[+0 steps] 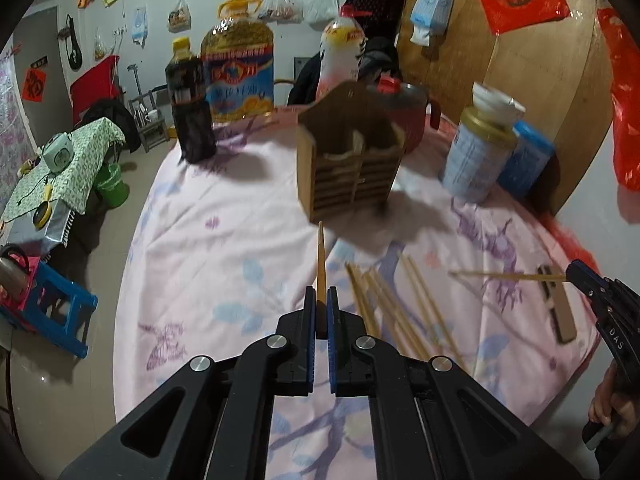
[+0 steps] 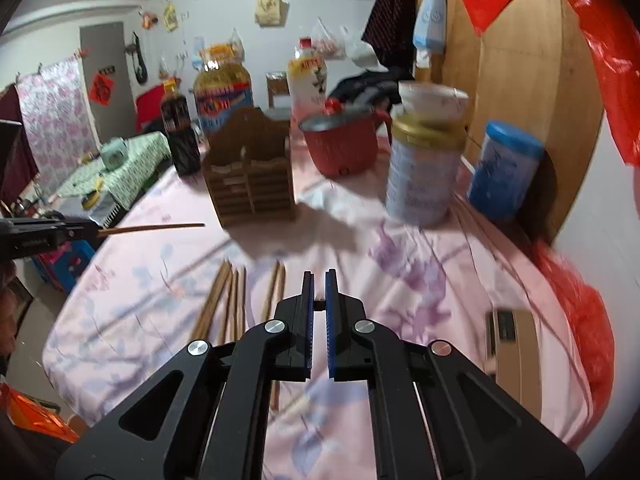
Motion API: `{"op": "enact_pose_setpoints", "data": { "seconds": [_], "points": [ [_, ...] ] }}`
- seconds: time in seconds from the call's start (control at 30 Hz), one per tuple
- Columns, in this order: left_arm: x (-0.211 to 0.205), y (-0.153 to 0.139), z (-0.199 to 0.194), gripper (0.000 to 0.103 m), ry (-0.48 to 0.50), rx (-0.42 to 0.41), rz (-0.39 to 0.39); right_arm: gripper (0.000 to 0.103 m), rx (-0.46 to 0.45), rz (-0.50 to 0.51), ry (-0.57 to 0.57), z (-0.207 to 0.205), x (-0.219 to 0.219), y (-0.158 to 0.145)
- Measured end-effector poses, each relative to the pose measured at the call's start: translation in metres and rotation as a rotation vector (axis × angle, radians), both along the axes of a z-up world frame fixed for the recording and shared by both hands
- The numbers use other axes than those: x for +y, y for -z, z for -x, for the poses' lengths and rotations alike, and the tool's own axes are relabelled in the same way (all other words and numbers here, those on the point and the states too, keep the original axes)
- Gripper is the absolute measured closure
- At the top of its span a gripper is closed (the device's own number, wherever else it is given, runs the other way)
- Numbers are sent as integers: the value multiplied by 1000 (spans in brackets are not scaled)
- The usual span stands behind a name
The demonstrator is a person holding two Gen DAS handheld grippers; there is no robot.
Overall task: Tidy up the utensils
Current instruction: 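Lift the chopstick with the right tool and carry it to the wooden holder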
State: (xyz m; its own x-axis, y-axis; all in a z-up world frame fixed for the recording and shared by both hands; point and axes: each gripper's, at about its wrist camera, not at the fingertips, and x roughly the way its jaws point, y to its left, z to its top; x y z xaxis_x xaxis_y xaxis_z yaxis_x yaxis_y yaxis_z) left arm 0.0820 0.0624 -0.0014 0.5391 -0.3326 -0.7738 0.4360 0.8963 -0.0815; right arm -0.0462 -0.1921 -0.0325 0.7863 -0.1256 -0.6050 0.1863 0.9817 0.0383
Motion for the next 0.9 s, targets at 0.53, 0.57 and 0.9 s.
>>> {"op": "enact_pose_setpoints", "data": {
  "seconds": [0.53,0.57,0.9],
  "points": [
    [-59,-91,-96,97,6,74,-16,97,-58,-85,-26,-27,-54,-24],
    [-61,-89,-102,97,1,94,-25,97,-58,-87,-19,-26,-57,-24],
    [-48,-75,-147,31,-187,123,-7,97,-90,-80,-2,-33,-73,-45]
  ]
}}
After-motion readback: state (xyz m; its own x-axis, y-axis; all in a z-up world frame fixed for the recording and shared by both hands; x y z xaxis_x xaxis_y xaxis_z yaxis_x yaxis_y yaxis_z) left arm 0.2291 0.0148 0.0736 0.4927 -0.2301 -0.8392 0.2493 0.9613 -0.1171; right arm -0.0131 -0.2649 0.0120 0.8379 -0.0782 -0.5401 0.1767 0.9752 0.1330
